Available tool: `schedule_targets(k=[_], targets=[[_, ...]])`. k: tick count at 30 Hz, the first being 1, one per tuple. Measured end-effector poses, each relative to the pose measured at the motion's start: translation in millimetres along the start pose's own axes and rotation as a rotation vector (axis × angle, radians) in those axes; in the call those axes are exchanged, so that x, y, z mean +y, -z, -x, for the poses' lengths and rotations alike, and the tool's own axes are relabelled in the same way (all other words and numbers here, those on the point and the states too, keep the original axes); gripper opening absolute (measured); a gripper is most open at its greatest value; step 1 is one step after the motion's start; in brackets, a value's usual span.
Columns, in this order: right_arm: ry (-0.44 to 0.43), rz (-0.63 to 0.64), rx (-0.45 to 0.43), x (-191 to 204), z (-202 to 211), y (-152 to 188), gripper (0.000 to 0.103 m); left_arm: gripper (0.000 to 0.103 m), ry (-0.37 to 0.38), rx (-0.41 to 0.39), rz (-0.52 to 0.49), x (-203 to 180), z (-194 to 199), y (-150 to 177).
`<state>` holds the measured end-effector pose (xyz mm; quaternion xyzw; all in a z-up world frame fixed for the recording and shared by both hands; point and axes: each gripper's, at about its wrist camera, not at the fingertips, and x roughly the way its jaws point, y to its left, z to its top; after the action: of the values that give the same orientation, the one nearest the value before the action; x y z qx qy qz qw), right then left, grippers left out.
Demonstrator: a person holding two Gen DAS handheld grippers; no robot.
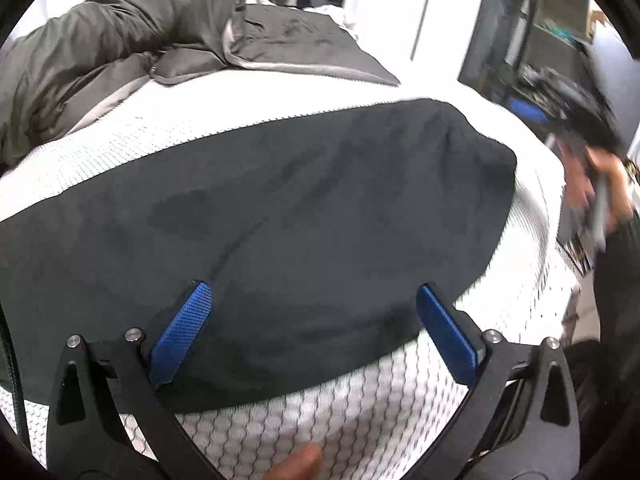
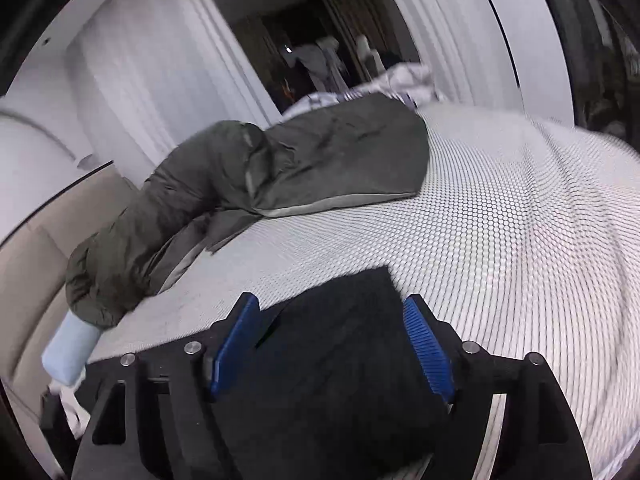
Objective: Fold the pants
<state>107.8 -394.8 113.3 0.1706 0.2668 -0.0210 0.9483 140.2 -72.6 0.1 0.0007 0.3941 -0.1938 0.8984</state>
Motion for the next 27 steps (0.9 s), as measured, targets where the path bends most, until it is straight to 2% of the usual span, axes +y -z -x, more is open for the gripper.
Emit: schedule_targets(k=[1,3,7,9,11,14,16,17,19,20,23,25,27], targets=[[-0.004,0.03,0.001,12.4,3.2,10.6,0.087,0.102,-0.013,0.002,0.005,0.0,-3.0,-1.9],[-0.017,0.088,0.022,37.8,2.7,35.0,0.088,0.102,-0.032,0.016,0.022,2.4,-10.9,-4.5],[-0.069,0.281,0.165,90.3,-32.2,84.1,0.088,0.102,-0.059,0.081,-0.008,3.8,-27.6,0.9],[-0.101,0.425,0.228,117.8,-54.4,109.9,0.088,0.102,-0.068,0.102,-0.017,6.5,-34.4,6.2],[-0.06,0.52,0.285,128.0,-71.0,126.3,0.088,0.102,-0.065,0.105,-0.017,11.2,-37.5,10.3],[-0.014,0.557,0.352,109.1,-82.0,133.1,0.086,0.102,-0.066,0.106,-0.014,18.1,-38.5,13.2],[0.139,0.576,0.295,77.3,-70.5,121.9,0.085,0.102,-0.062,0.105,-0.012,20.7,-39.7,15.7],[0.241,0.563,0.263,55.0,-64.5,113.8,0.084,0.102,-0.061,0.104,-0.013,22.0,-40.3,16.1],[0.314,0.499,0.228,23.9,-55.1,102.1,0.085,0.102,-0.067,0.104,-0.018,20.9,-40.0,17.6],[0.378,0.475,0.219,12.6,-54.0,97.7,0.085,0.102,-0.07,0.105,-0.018,21.0,-40.1,17.4],[0.363,0.402,0.207,-1.4,-50.3,86.6,0.085,0.102,-0.073,0.109,-0.009,20.6,-36.3,14.0],[0.368,0.411,0.144,6.2,-42.4,78.5,0.085,0.102,-0.074,0.081,-0.001,19.8,-25.6,8.1],[0.328,0.415,0.094,23.0,-25.7,73.5,0.085,0.102,-0.064,0.038,-0.005,20.2,-17.2,0.4]])
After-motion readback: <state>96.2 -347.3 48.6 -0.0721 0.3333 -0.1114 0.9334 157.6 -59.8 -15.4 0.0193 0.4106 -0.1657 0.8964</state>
